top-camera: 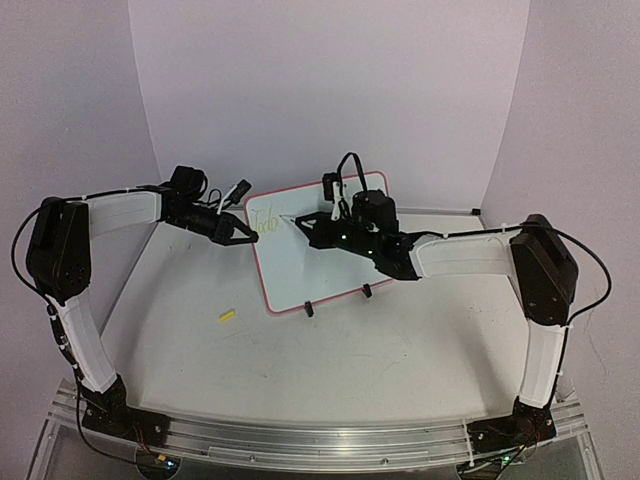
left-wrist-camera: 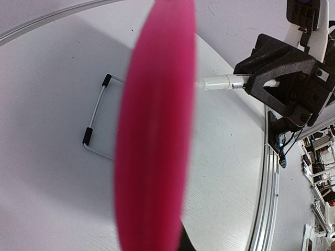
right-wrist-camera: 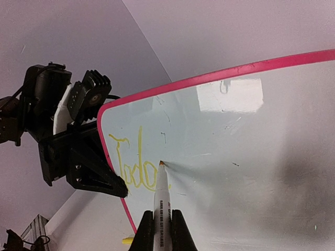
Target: Write a sentence on the whiteboard
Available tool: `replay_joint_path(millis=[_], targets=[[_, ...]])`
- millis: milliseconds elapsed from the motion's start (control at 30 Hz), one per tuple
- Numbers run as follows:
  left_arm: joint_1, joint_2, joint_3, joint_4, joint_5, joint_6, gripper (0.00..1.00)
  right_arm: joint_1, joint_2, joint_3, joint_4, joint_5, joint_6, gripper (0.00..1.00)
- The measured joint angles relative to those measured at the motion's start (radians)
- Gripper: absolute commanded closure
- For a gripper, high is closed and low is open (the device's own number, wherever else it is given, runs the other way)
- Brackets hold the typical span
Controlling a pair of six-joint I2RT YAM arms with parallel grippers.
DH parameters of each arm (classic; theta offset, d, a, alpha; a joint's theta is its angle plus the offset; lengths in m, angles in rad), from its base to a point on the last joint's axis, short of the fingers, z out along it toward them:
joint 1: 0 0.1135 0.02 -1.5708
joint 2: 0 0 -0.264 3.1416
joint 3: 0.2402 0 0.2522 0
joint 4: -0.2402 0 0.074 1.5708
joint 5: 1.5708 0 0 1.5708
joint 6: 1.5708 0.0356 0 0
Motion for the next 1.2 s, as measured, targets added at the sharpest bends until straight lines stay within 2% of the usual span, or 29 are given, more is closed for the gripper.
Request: replay_joint_path(millis=[1200], targets=[[0.000, 0.000, 0.000, -0.001, -0.006, -0.001, 1.00, 0.000, -0.059, -0.098, 0.021, 0.015, 0.003, 1.00]])
